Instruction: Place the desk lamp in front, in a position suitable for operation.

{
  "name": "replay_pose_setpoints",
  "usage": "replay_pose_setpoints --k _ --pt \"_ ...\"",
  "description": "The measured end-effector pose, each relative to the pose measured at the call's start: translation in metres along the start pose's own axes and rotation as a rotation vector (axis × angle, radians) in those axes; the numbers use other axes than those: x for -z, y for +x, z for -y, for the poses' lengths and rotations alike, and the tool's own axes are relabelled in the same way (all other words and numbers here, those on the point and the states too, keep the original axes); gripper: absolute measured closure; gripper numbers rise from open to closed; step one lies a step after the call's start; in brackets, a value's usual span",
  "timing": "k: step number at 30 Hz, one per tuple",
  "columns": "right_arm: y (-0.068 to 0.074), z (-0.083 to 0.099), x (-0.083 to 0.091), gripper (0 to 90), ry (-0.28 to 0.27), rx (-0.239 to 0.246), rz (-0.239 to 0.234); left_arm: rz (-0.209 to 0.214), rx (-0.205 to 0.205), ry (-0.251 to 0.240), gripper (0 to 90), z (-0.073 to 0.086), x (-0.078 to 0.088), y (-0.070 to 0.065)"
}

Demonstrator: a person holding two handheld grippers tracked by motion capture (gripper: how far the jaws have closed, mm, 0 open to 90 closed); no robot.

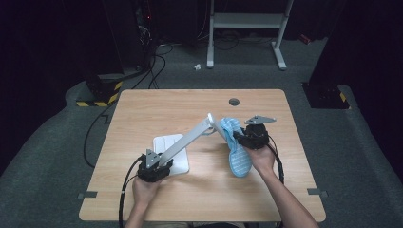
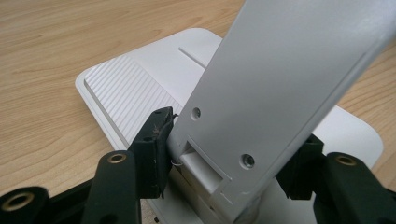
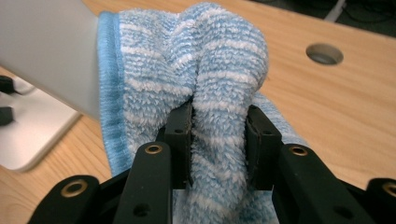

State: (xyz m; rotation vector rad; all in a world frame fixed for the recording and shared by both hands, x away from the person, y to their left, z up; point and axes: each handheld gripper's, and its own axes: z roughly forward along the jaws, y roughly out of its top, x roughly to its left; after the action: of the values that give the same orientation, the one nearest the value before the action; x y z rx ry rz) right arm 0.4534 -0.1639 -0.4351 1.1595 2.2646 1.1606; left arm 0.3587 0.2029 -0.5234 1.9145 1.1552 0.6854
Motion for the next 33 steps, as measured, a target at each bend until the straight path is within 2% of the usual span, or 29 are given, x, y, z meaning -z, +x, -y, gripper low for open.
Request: replay_pose_setpoints --k 3,9,10,14,17,19,22,27,33 --pt "-0.007 0.010 -0.010 66.6 0.033 -0.020 0.016 -0.001 0.001 0.000 44.8 0.000 0.000 0.000" --pt "-0.015 0.023 -0.024 66.7 0.082 -0.029 0.044 -0.001 0.000 0.001 44.8 0.000 0.000 0.000" --pt "-0.019 0.029 -0.030 66.7 0.105 -0.041 0.058 -0.001 0.001 0.001 44.8 0.000 0.000 0.000" --pt "-0.023 0.036 -0.036 66.7 0.121 -0.051 0.068 -0.001 0.000 0.001 44.8 0.000 0.000 0.000" --pt "-0.018 0.037 -0.040 66.9 0.136 -0.022 0.086 -0.002 -0.001 0.001 44.8 0.000 0.000 0.000" --pt "-0.017 0.037 -0.039 67.0 0.137 -0.015 0.088 -0.003 0.000 0.001 44.8 0.000 0.000 0.000" --pt "-0.020 0.036 -0.037 67.1 0.130 -0.045 0.069 -0.002 0.002 0.000 44.7 0.000 0.000 0.000" --pt "-0.018 0.033 -0.028 67.0 0.107 -0.058 0.038 -0.003 0.003 0.000 44.7 0.000 0.000 0.000" --pt "-0.010 0.021 -0.012 66.9 0.061 -0.039 0.000 -0.003 0.006 -0.002 44.7 0.000 0.000 -0.001"
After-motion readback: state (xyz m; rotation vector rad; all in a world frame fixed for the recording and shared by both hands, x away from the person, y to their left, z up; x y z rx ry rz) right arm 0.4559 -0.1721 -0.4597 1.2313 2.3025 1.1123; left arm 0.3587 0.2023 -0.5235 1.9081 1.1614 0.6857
